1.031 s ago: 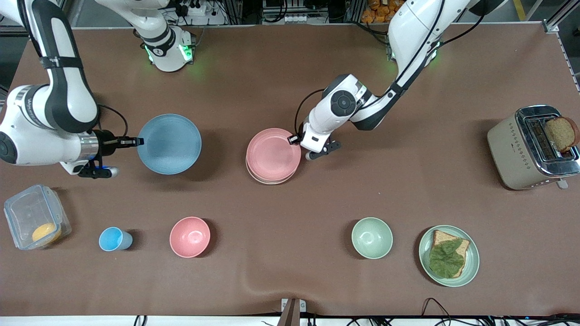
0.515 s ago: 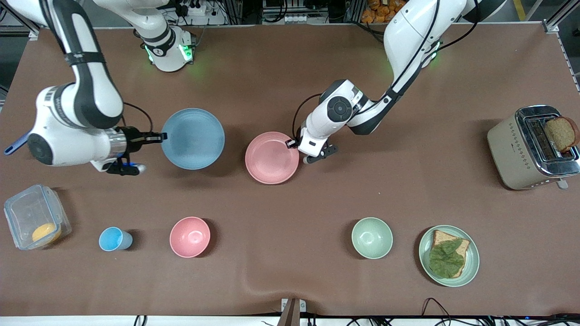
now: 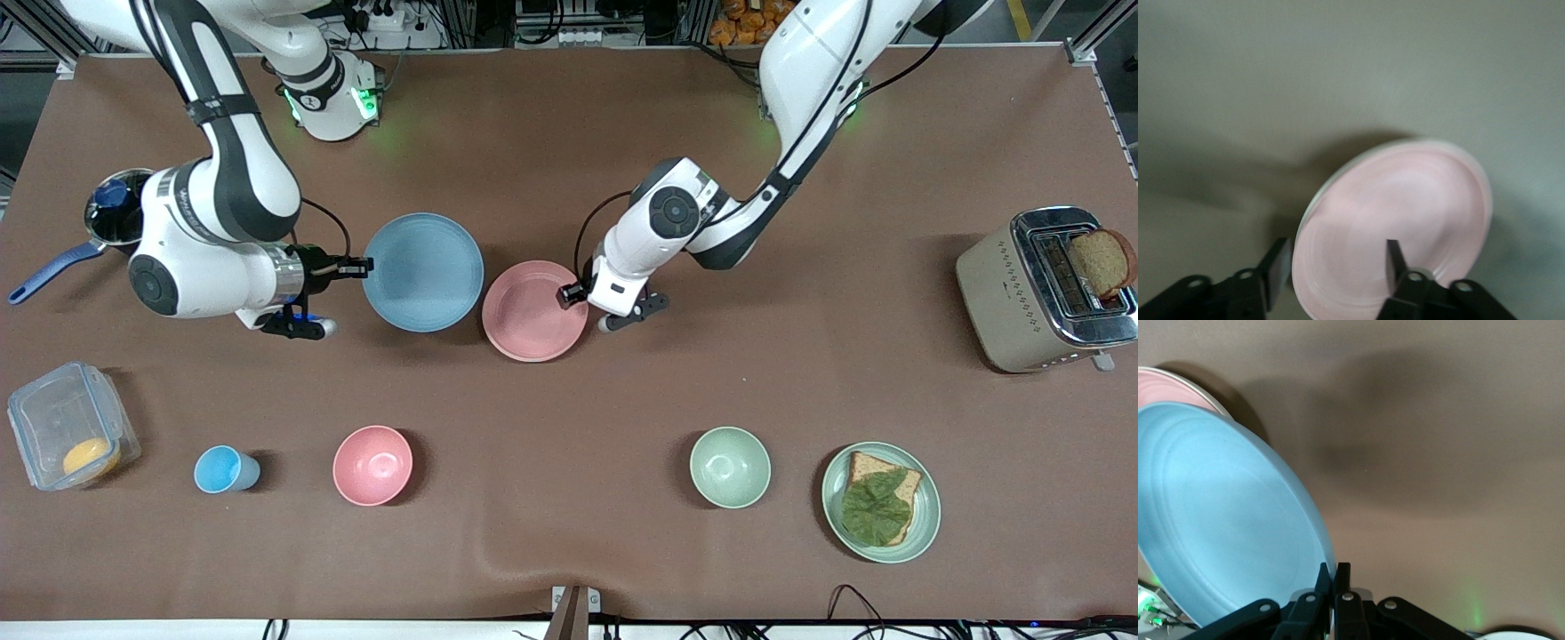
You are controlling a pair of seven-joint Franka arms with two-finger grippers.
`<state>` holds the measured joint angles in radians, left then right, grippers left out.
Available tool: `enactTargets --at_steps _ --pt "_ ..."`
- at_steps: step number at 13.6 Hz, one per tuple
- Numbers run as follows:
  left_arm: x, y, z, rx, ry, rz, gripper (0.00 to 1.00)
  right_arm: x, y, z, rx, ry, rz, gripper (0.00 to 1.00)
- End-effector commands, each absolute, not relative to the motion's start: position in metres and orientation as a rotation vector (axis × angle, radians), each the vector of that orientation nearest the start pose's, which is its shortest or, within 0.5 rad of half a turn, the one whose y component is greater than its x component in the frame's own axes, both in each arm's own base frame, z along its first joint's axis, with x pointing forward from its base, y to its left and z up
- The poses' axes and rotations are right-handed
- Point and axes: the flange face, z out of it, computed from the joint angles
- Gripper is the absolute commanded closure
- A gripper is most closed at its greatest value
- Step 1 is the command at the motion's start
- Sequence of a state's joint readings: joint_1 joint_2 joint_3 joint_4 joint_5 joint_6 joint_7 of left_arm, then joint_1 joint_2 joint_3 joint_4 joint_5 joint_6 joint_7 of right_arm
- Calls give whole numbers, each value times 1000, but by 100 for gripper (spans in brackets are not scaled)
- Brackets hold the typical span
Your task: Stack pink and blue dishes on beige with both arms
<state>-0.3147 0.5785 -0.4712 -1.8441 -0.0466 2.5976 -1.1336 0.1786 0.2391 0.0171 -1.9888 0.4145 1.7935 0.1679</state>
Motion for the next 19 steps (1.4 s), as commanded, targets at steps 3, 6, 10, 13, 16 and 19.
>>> enactTargets --at_steps 3,6,10,13,16,19 --pt "540 -353 387 -3200 -683 -46 0 494 221 303 -2814 350 574 100" --pt "560 -283 435 -3152 -535 -53 0 490 241 297 -2761 414 570 100" --pt "575 -173 494 -3123 -198 -98 0 485 275 278 -2771 473 514 100" --pt "579 -125 529 -3113 -96 -54 0 482 290 266 -2781 495 497 100" --pt "575 -114 576 -3098 -124 12 0 486 309 262 -2782 522 456 100" --pt "569 -111 598 -3088 -116 49 0 485 314 257 -2786 532 457 100"
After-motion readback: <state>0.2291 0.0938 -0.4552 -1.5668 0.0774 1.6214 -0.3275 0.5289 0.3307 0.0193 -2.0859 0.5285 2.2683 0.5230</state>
